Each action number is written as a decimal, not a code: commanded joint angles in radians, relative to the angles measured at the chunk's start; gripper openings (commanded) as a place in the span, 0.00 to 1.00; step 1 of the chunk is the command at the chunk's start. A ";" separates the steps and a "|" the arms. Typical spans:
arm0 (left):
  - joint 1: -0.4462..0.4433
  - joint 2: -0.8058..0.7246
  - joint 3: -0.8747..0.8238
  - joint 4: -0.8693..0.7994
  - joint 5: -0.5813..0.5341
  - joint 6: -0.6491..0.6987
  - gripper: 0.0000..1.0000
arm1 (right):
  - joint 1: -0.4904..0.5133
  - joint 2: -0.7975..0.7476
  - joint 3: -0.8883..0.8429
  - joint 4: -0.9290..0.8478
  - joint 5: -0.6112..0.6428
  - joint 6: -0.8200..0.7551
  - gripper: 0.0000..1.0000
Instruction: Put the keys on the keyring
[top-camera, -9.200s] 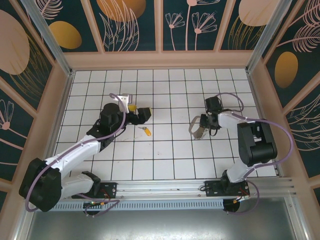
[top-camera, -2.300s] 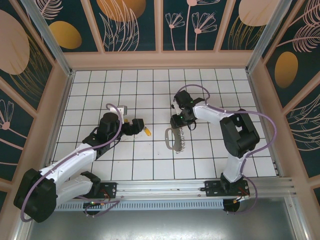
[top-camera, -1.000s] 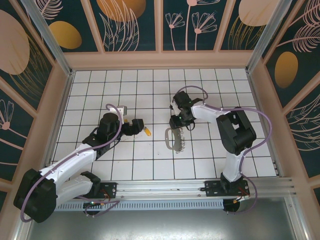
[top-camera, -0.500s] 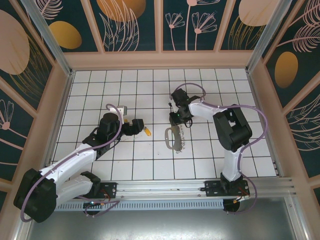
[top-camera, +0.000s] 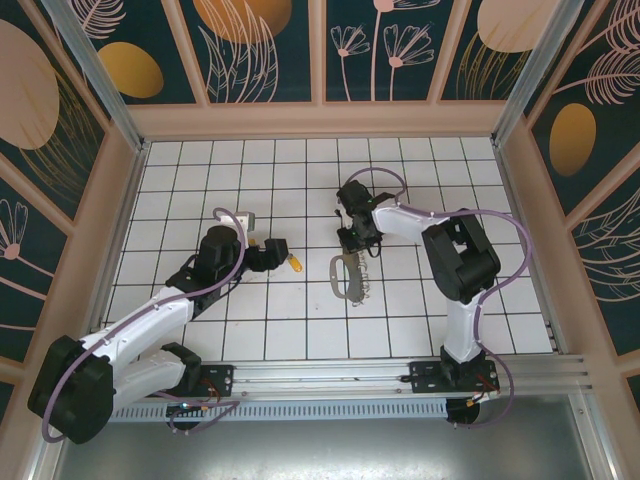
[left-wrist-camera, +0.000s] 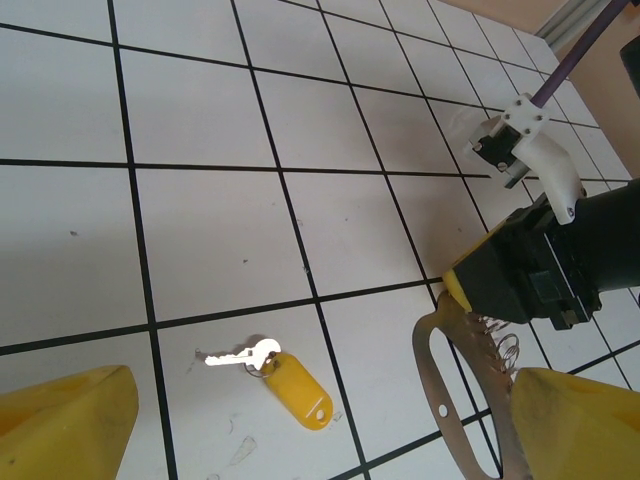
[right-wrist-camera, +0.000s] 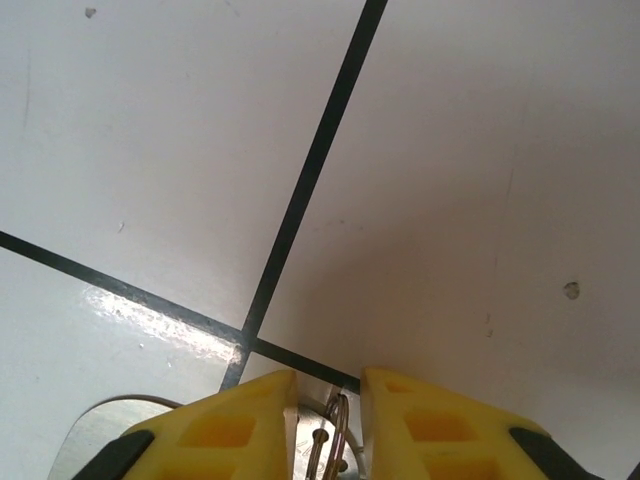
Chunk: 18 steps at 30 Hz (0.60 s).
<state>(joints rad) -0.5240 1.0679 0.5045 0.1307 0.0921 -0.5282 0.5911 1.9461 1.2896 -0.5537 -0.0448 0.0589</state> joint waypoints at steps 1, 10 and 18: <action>-0.005 -0.006 0.005 0.024 -0.015 0.017 0.95 | 0.010 -0.018 0.008 -0.032 0.023 0.007 0.23; -0.005 -0.011 0.003 0.023 -0.012 0.018 0.95 | 0.012 -0.053 -0.023 -0.029 0.021 0.015 0.22; -0.005 -0.010 0.003 0.021 -0.012 0.018 0.95 | 0.012 -0.070 -0.032 -0.025 0.023 0.015 0.12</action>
<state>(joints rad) -0.5240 1.0668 0.5045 0.1303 0.0921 -0.5278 0.5930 1.9198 1.2671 -0.5587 -0.0418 0.0635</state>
